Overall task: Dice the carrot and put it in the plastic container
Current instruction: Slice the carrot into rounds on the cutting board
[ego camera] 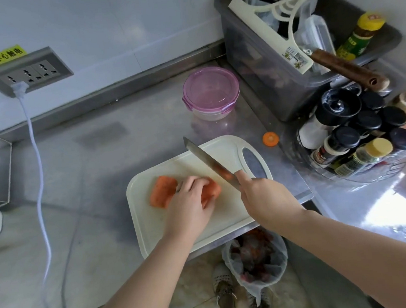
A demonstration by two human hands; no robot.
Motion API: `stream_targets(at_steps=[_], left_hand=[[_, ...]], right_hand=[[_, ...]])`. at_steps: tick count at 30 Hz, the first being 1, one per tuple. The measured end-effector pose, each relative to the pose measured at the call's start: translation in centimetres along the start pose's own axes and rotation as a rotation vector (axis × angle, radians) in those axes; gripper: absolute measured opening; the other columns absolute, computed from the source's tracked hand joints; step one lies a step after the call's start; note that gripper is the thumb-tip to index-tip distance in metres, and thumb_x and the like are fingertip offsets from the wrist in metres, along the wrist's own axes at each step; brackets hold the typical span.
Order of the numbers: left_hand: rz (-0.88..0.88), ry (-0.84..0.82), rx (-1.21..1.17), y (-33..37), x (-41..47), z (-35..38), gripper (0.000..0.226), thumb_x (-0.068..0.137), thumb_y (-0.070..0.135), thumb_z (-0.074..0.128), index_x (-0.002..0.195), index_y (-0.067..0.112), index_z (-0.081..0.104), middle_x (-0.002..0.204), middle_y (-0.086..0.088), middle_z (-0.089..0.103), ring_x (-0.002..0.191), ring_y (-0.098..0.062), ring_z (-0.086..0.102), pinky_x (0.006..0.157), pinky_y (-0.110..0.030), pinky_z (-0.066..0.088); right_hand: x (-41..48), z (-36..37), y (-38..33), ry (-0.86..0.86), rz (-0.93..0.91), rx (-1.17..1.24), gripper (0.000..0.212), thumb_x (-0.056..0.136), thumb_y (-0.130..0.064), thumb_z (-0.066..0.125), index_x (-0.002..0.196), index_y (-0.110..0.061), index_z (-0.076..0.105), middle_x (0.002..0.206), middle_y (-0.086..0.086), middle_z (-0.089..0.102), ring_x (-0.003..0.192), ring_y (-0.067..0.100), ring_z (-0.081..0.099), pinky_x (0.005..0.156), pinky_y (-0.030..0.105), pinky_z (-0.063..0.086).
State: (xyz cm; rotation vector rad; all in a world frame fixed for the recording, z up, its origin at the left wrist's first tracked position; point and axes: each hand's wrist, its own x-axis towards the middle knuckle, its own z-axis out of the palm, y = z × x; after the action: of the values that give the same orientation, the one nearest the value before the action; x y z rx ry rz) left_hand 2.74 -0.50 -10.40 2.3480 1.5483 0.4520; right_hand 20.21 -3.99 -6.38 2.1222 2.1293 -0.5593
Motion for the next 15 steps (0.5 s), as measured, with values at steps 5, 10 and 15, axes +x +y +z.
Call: stream_targets(at_steps=[5,10,15], left_hand=[[0.024,0.000,-0.004,-0.4,0.4,0.2,0.025,0.076,0.023,0.076,0.098,0.014,0.067,0.102,0.001,0.062,0.091,-0.027,0.063,0.065,-0.034,0.054],[0.015,-0.014,0.016,-0.3,0.8,0.2,0.023,0.077,0.026,0.074,0.095,0.015,0.066,0.100,0.001,0.061,0.090,-0.028,0.063,0.062,-0.033,0.051],[0.016,-0.005,0.062,-0.1,1.0,0.2,0.023,0.076,0.029,0.075,0.089,0.014,0.064,0.094,-0.001,0.060,0.084,-0.029,0.062,0.057,-0.032,0.048]], right_hand=[[-0.9,0.0,-0.7,-0.030,-0.037,-0.014,0.027,0.092,-0.001,0.043,0.113,-0.015,0.035,0.061,-0.005,0.036,0.043,0.015,0.032,0.039,0.027,0.023],[-1.1,-0.4,-1.0,-0.066,-0.074,-0.053,0.037,0.090,0.002,0.041,0.121,-0.016,0.034,0.076,0.000,0.047,0.046,0.015,0.033,0.040,0.027,0.023],[-1.2,-0.6,-1.3,-0.079,-0.059,-0.045,0.044,0.088,0.004,0.044,0.125,-0.014,0.030,0.065,-0.002,0.037,0.046,0.015,0.033,0.041,0.027,0.024]])
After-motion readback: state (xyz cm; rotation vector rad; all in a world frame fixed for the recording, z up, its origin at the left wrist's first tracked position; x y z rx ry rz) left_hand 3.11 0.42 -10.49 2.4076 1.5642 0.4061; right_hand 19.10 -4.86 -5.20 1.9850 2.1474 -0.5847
